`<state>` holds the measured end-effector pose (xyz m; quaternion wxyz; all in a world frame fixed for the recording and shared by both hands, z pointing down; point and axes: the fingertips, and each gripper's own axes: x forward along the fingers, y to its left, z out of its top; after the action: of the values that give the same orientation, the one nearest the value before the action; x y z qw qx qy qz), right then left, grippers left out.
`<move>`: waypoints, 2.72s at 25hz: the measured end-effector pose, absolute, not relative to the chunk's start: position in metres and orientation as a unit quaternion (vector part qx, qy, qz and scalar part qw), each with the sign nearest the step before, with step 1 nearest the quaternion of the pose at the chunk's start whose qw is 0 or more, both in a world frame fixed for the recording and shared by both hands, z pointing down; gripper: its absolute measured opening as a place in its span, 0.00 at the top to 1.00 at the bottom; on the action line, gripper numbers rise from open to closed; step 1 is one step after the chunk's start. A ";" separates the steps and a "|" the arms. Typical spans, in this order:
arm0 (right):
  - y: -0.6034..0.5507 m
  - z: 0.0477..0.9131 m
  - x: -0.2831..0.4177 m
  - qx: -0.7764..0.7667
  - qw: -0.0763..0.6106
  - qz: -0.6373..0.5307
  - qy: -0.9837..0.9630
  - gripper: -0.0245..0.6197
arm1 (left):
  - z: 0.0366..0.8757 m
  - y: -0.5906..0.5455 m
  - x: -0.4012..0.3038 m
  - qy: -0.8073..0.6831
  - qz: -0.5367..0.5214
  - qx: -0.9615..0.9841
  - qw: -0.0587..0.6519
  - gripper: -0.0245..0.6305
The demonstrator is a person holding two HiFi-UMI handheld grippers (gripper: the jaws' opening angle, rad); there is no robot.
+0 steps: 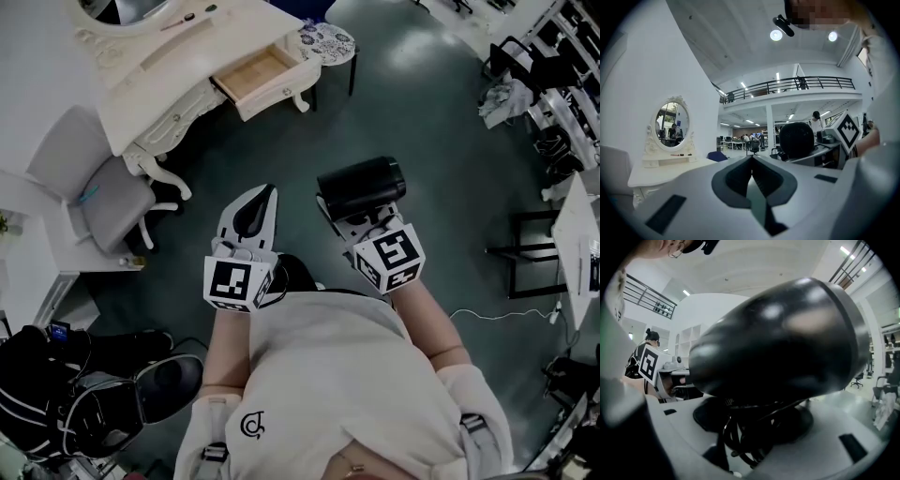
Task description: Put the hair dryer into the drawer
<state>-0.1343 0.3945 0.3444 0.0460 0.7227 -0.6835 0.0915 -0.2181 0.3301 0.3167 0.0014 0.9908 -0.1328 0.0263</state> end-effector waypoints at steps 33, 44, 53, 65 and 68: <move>0.013 0.374 0.070 0.683 0.074 0.126 -0.716 0.57 | 0.337 -0.052 -0.037 -0.188 0.046 0.981 0.021 0.94; -0.080 0.404 0.133 0.550 0.122 0.133 -0.815 0.57 | 0.350 -0.110 0.021 -0.324 0.047 0.944 0.032 0.94; -0.144 0.455 0.136 0.422 0.206 0.124 -0.874 0.57 | 0.383 -0.155 0.021 -0.433 0.052 0.898 0.056 0.94; -0.182 0.615 0.097 0.246 0.386 0.132 -0.879 0.57 | 0.412 -0.172 0.009 -0.481 0.052 0.872 0.072 0.94; -0.179 0.653 0.094 0.207 0.431 0.132 -0.868 0.57 | 0.425 -0.176 0.002 -0.487 0.061 0.867 0.080 0.94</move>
<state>0.0936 -0.1789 0.6532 0.4306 0.2071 -0.8684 0.1322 0.0017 -0.1761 0.4254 0.0797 0.8674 -0.4875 0.0606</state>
